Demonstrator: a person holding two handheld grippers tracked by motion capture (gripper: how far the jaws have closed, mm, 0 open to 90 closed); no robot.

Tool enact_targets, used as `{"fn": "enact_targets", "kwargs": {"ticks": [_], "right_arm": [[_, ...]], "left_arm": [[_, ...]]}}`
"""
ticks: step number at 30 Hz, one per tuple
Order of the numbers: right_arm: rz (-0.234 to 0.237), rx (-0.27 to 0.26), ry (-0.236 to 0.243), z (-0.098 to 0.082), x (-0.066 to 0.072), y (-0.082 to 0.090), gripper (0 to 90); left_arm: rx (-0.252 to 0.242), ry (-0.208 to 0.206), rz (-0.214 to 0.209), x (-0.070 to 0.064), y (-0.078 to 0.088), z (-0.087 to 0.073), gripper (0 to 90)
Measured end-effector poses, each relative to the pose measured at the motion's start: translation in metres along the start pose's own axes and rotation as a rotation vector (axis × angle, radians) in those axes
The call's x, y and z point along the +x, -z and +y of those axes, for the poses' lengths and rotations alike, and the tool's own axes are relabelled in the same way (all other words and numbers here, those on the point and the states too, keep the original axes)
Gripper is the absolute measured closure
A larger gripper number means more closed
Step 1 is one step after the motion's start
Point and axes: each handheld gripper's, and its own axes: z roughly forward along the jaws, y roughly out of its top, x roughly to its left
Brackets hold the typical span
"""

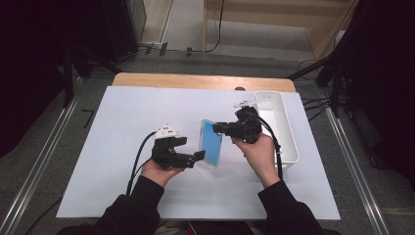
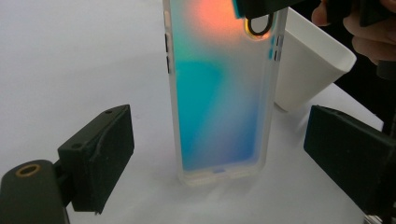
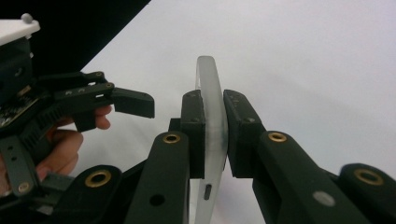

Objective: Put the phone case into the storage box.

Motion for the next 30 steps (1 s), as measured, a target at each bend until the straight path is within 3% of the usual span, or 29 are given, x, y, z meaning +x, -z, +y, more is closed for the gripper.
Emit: {"fn": "enact_targets", "kwargs": {"ticks": [4, 5, 8, 13, 16, 22, 30], "right_arm": [[0.019, 0.008, 0.045, 0.001, 0.000, 0.004, 77.5], [0.022, 0.009, 0.056, 0.002, 0.000, 0.005, 77.5], [0.029, 0.013, 0.080, 0.003, -0.001, 0.009, 77.4], [0.062, 0.030, 0.104, 0.005, -0.005, 0.016, 77.5], [0.074, 0.042, 0.131, 0.006, -0.005, 0.018, 77.5], [0.110, 0.062, 0.165, 0.009, -0.009, 0.022, 77.5], [0.165, 0.117, 0.219, 0.011, -0.012, 0.022, 77.5]], "left_arm": [[0.020, -0.009, -0.026, 0.003, 0.004, 0.003, 10.5], [0.023, -0.012, -0.014, 0.003, 0.004, 0.004, 16.5], [0.027, -0.015, -0.008, 0.004, 0.006, 0.007, 16.8], [0.059, 0.021, -0.069, 0.011, 0.010, 0.011, 16.8], [0.064, 0.031, -0.080, 0.015, 0.012, 0.012, 16.9], [0.085, 0.023, -0.111, 0.020, 0.016, 0.016, 16.9], [0.150, 0.003, -0.170, 0.024, 0.019, 0.020, 17.9]]}}
